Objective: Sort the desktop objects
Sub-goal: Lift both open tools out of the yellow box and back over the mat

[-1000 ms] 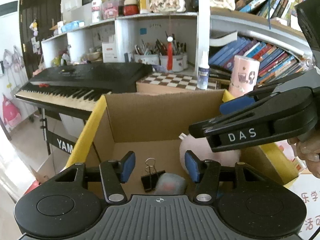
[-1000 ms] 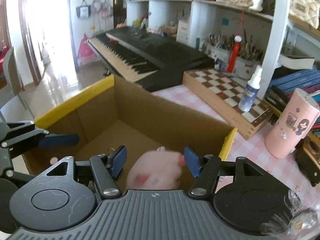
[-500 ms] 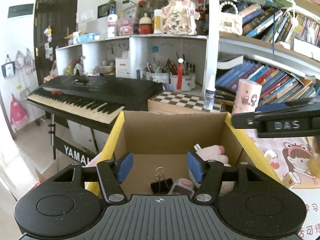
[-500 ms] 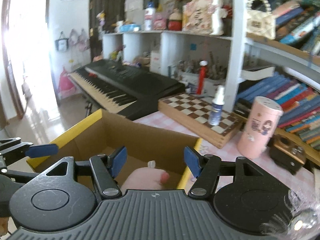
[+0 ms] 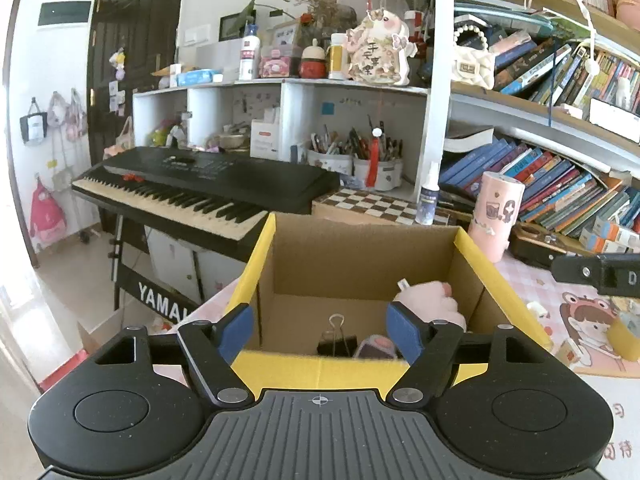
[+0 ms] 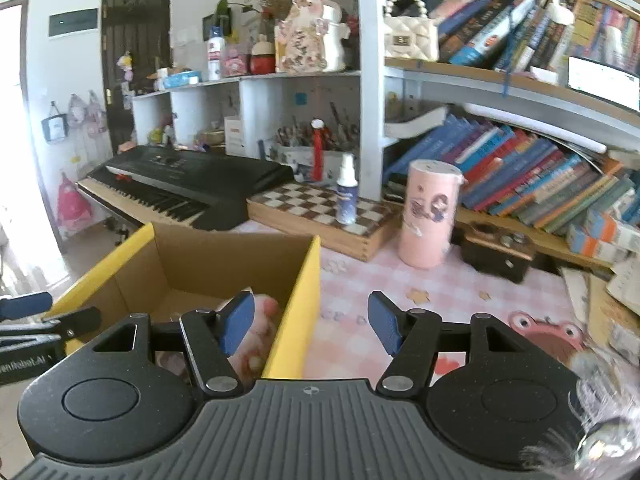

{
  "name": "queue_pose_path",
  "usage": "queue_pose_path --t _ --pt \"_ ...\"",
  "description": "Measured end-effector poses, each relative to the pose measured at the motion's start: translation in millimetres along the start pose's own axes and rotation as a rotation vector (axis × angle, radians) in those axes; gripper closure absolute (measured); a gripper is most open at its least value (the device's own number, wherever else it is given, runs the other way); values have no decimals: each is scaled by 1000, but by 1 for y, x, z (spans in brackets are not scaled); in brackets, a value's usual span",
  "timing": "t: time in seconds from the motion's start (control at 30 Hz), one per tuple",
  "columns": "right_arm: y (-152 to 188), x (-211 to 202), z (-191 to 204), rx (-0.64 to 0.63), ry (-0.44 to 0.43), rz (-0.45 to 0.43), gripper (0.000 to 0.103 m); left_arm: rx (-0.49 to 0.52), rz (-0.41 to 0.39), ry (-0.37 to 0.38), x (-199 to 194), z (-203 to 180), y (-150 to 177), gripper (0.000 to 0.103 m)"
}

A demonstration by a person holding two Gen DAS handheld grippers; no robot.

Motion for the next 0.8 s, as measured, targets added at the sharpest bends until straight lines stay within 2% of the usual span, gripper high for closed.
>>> queue_pose_path --t 0.4,0.8 --pt "49 -50 5 26 74 46 43 -3 20 24 -41 6 26 28" --pt "91 -88 30 11 67 96 43 2 49 28 -75 13 50 27"
Point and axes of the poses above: each gripper's, at about its wrist camera, not at the fingertips, and x roughly the way its jaws point, z to its left, y to its underside, the point moved 5 cm from there along x, roughly the way its jaws point, and after that the axes turned 10 degrees about y, right-handed, at the moved point
